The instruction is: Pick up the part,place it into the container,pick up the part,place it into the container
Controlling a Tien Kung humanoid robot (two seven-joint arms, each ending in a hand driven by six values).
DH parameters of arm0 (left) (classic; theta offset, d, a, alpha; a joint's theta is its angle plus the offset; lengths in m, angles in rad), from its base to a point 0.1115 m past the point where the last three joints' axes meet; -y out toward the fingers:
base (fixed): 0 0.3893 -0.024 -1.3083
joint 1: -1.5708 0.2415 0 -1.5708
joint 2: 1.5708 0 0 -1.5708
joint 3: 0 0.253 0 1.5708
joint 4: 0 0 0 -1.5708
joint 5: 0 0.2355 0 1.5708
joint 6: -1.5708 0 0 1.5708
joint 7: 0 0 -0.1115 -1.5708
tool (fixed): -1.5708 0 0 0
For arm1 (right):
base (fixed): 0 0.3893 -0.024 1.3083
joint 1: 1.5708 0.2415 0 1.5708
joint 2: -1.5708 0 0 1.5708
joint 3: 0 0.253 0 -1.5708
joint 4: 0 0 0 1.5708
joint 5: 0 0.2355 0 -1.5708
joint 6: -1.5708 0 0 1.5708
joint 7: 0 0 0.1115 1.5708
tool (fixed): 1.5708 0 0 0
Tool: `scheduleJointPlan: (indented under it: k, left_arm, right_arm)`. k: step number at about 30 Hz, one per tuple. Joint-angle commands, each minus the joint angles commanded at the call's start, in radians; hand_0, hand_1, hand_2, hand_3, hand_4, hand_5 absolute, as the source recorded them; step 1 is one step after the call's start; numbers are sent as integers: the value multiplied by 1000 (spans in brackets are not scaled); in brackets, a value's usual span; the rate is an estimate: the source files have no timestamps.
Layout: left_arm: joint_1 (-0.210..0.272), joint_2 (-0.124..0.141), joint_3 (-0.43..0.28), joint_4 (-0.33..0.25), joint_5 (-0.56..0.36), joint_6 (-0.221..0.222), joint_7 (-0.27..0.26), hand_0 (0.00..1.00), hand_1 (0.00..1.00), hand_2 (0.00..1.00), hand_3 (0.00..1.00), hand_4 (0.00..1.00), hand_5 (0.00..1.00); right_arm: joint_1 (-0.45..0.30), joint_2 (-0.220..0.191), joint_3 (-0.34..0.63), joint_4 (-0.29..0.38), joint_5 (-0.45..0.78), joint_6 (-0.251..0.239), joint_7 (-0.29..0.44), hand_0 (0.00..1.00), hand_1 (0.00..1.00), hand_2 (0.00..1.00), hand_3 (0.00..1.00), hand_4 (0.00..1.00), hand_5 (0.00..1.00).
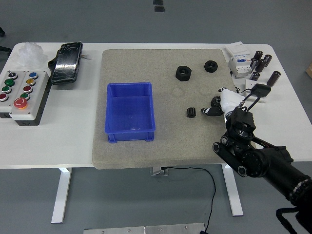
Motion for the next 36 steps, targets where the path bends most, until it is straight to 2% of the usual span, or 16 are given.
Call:
scheduleJointPlan:
  k: [4,5,15,17,21,23,24,28,29,33,36]
  left_arm:
    - [0,-1,1,0,0,0,0,617,506,550,640,632,400]
    - [0,-1,2,0,-1,-1,-1,617,506,550,641,632,399]
    - [0,-1,7,0,-6,-1,-3,617,506,550,640,632,399]
    - [0,-1,7,0,-6,-1,-3,617,506,550,640,632,399]
    - [1,-1,4,0,-4,0,-2,617,506,550,640,632,399]
    - [2,-1,3,0,-4,0,-1,618,506,550,640,632,399]
    - [3,-1,1,0,-2,1,0,618,506,550,640,632,399]
    - [5,-1,-3,0,2,1,4,618,506,550,640,632,399]
    - [5,-1,-3,0,2,1,4,617,506,550,641,632,398]
    - [6,0,-2,0,1,2,6,617,506,550,641,632,398]
    - [6,1,-2,0,1,2,8,618,506,550,641,632,398]
  right_arm:
    - [0,0,-2,-3,2,-3,3,290,536,598,620,305,236]
    - [0,-1,-3,-5,3,-3,3,271,501,559,569,41,204]
    - [-1,-10,-13,15,-10,-29,7,264,493,547,552,2,173]
    - [-1,-17,-22,47,-21,-38,5,258,483,537,541,2,138]
    - [14,-32,-64,132,-40,-49,-1,258,483,537,541,2,138]
    - [28,-35,-95,178,-50,-46,-4,296,501,556,561,2,99]
    - [43,-33,-117,204,-60,-27,-6,296,501,556,561,2,99]
    - [90,-10,-198,295,-76,25,-1,296,501,556,561,2,99]
    - [103,1,-224,322,-76,32,4,329,510,565,569,19,98]
    - [142,40,-313,406,-54,14,41,329,510,565,569,19,98]
    - [164,62,-374,428,-21,-8,71,341,515,566,562,21,119]
